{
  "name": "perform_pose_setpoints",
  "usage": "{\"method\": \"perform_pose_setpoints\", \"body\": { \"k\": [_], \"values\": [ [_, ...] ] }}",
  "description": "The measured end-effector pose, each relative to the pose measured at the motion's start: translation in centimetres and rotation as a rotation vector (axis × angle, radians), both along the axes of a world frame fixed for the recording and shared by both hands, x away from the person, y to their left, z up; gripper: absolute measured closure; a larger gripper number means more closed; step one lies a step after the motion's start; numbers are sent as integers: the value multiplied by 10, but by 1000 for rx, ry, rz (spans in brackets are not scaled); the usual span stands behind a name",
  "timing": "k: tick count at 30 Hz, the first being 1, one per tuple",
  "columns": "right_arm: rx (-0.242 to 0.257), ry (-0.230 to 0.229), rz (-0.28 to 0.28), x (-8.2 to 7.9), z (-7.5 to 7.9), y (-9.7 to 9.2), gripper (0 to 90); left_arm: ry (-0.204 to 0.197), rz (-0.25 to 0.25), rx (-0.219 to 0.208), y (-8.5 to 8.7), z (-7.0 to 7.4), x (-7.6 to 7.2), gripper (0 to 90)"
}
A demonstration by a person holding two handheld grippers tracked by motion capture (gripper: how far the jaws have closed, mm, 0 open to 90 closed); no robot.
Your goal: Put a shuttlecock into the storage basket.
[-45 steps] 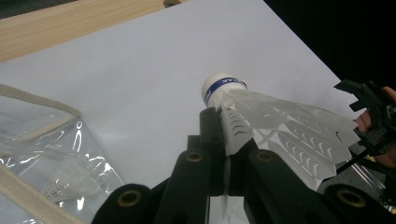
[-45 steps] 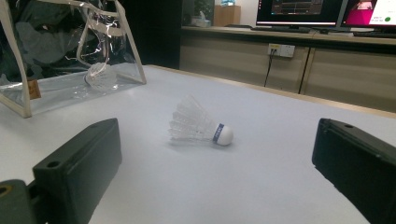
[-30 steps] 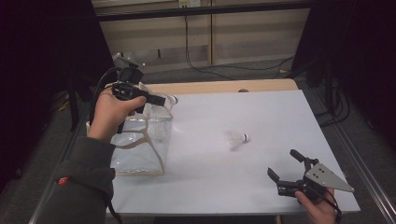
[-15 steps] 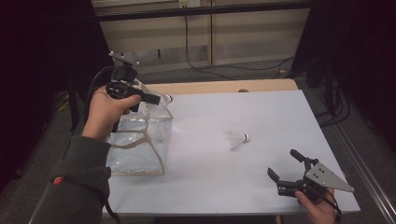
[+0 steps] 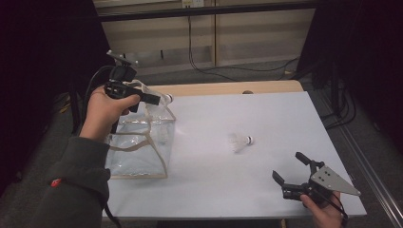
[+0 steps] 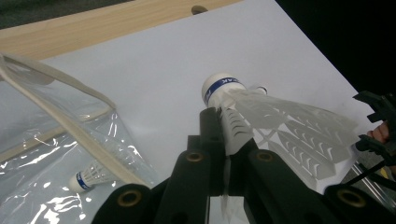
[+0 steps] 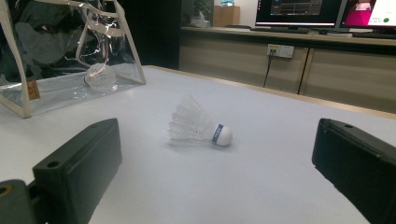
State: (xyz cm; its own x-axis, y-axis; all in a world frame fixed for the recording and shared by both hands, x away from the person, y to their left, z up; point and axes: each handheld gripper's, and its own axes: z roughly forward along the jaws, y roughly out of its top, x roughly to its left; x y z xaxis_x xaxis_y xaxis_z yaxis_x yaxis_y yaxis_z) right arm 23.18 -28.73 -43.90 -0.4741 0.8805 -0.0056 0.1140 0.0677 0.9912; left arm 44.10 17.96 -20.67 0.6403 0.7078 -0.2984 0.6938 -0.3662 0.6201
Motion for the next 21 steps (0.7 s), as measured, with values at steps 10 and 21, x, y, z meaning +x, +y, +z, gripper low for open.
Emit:
{"method": "perform_pose_setpoints", "body": {
  "k": [10,21],
  "values": [
    [0,-1,-1,0,0,0,14,1,29,-9,6,3,2,897],
    [1,-3,-2,0,0,0,14,-6,45,1,14,5,5,897]
  ]
}}
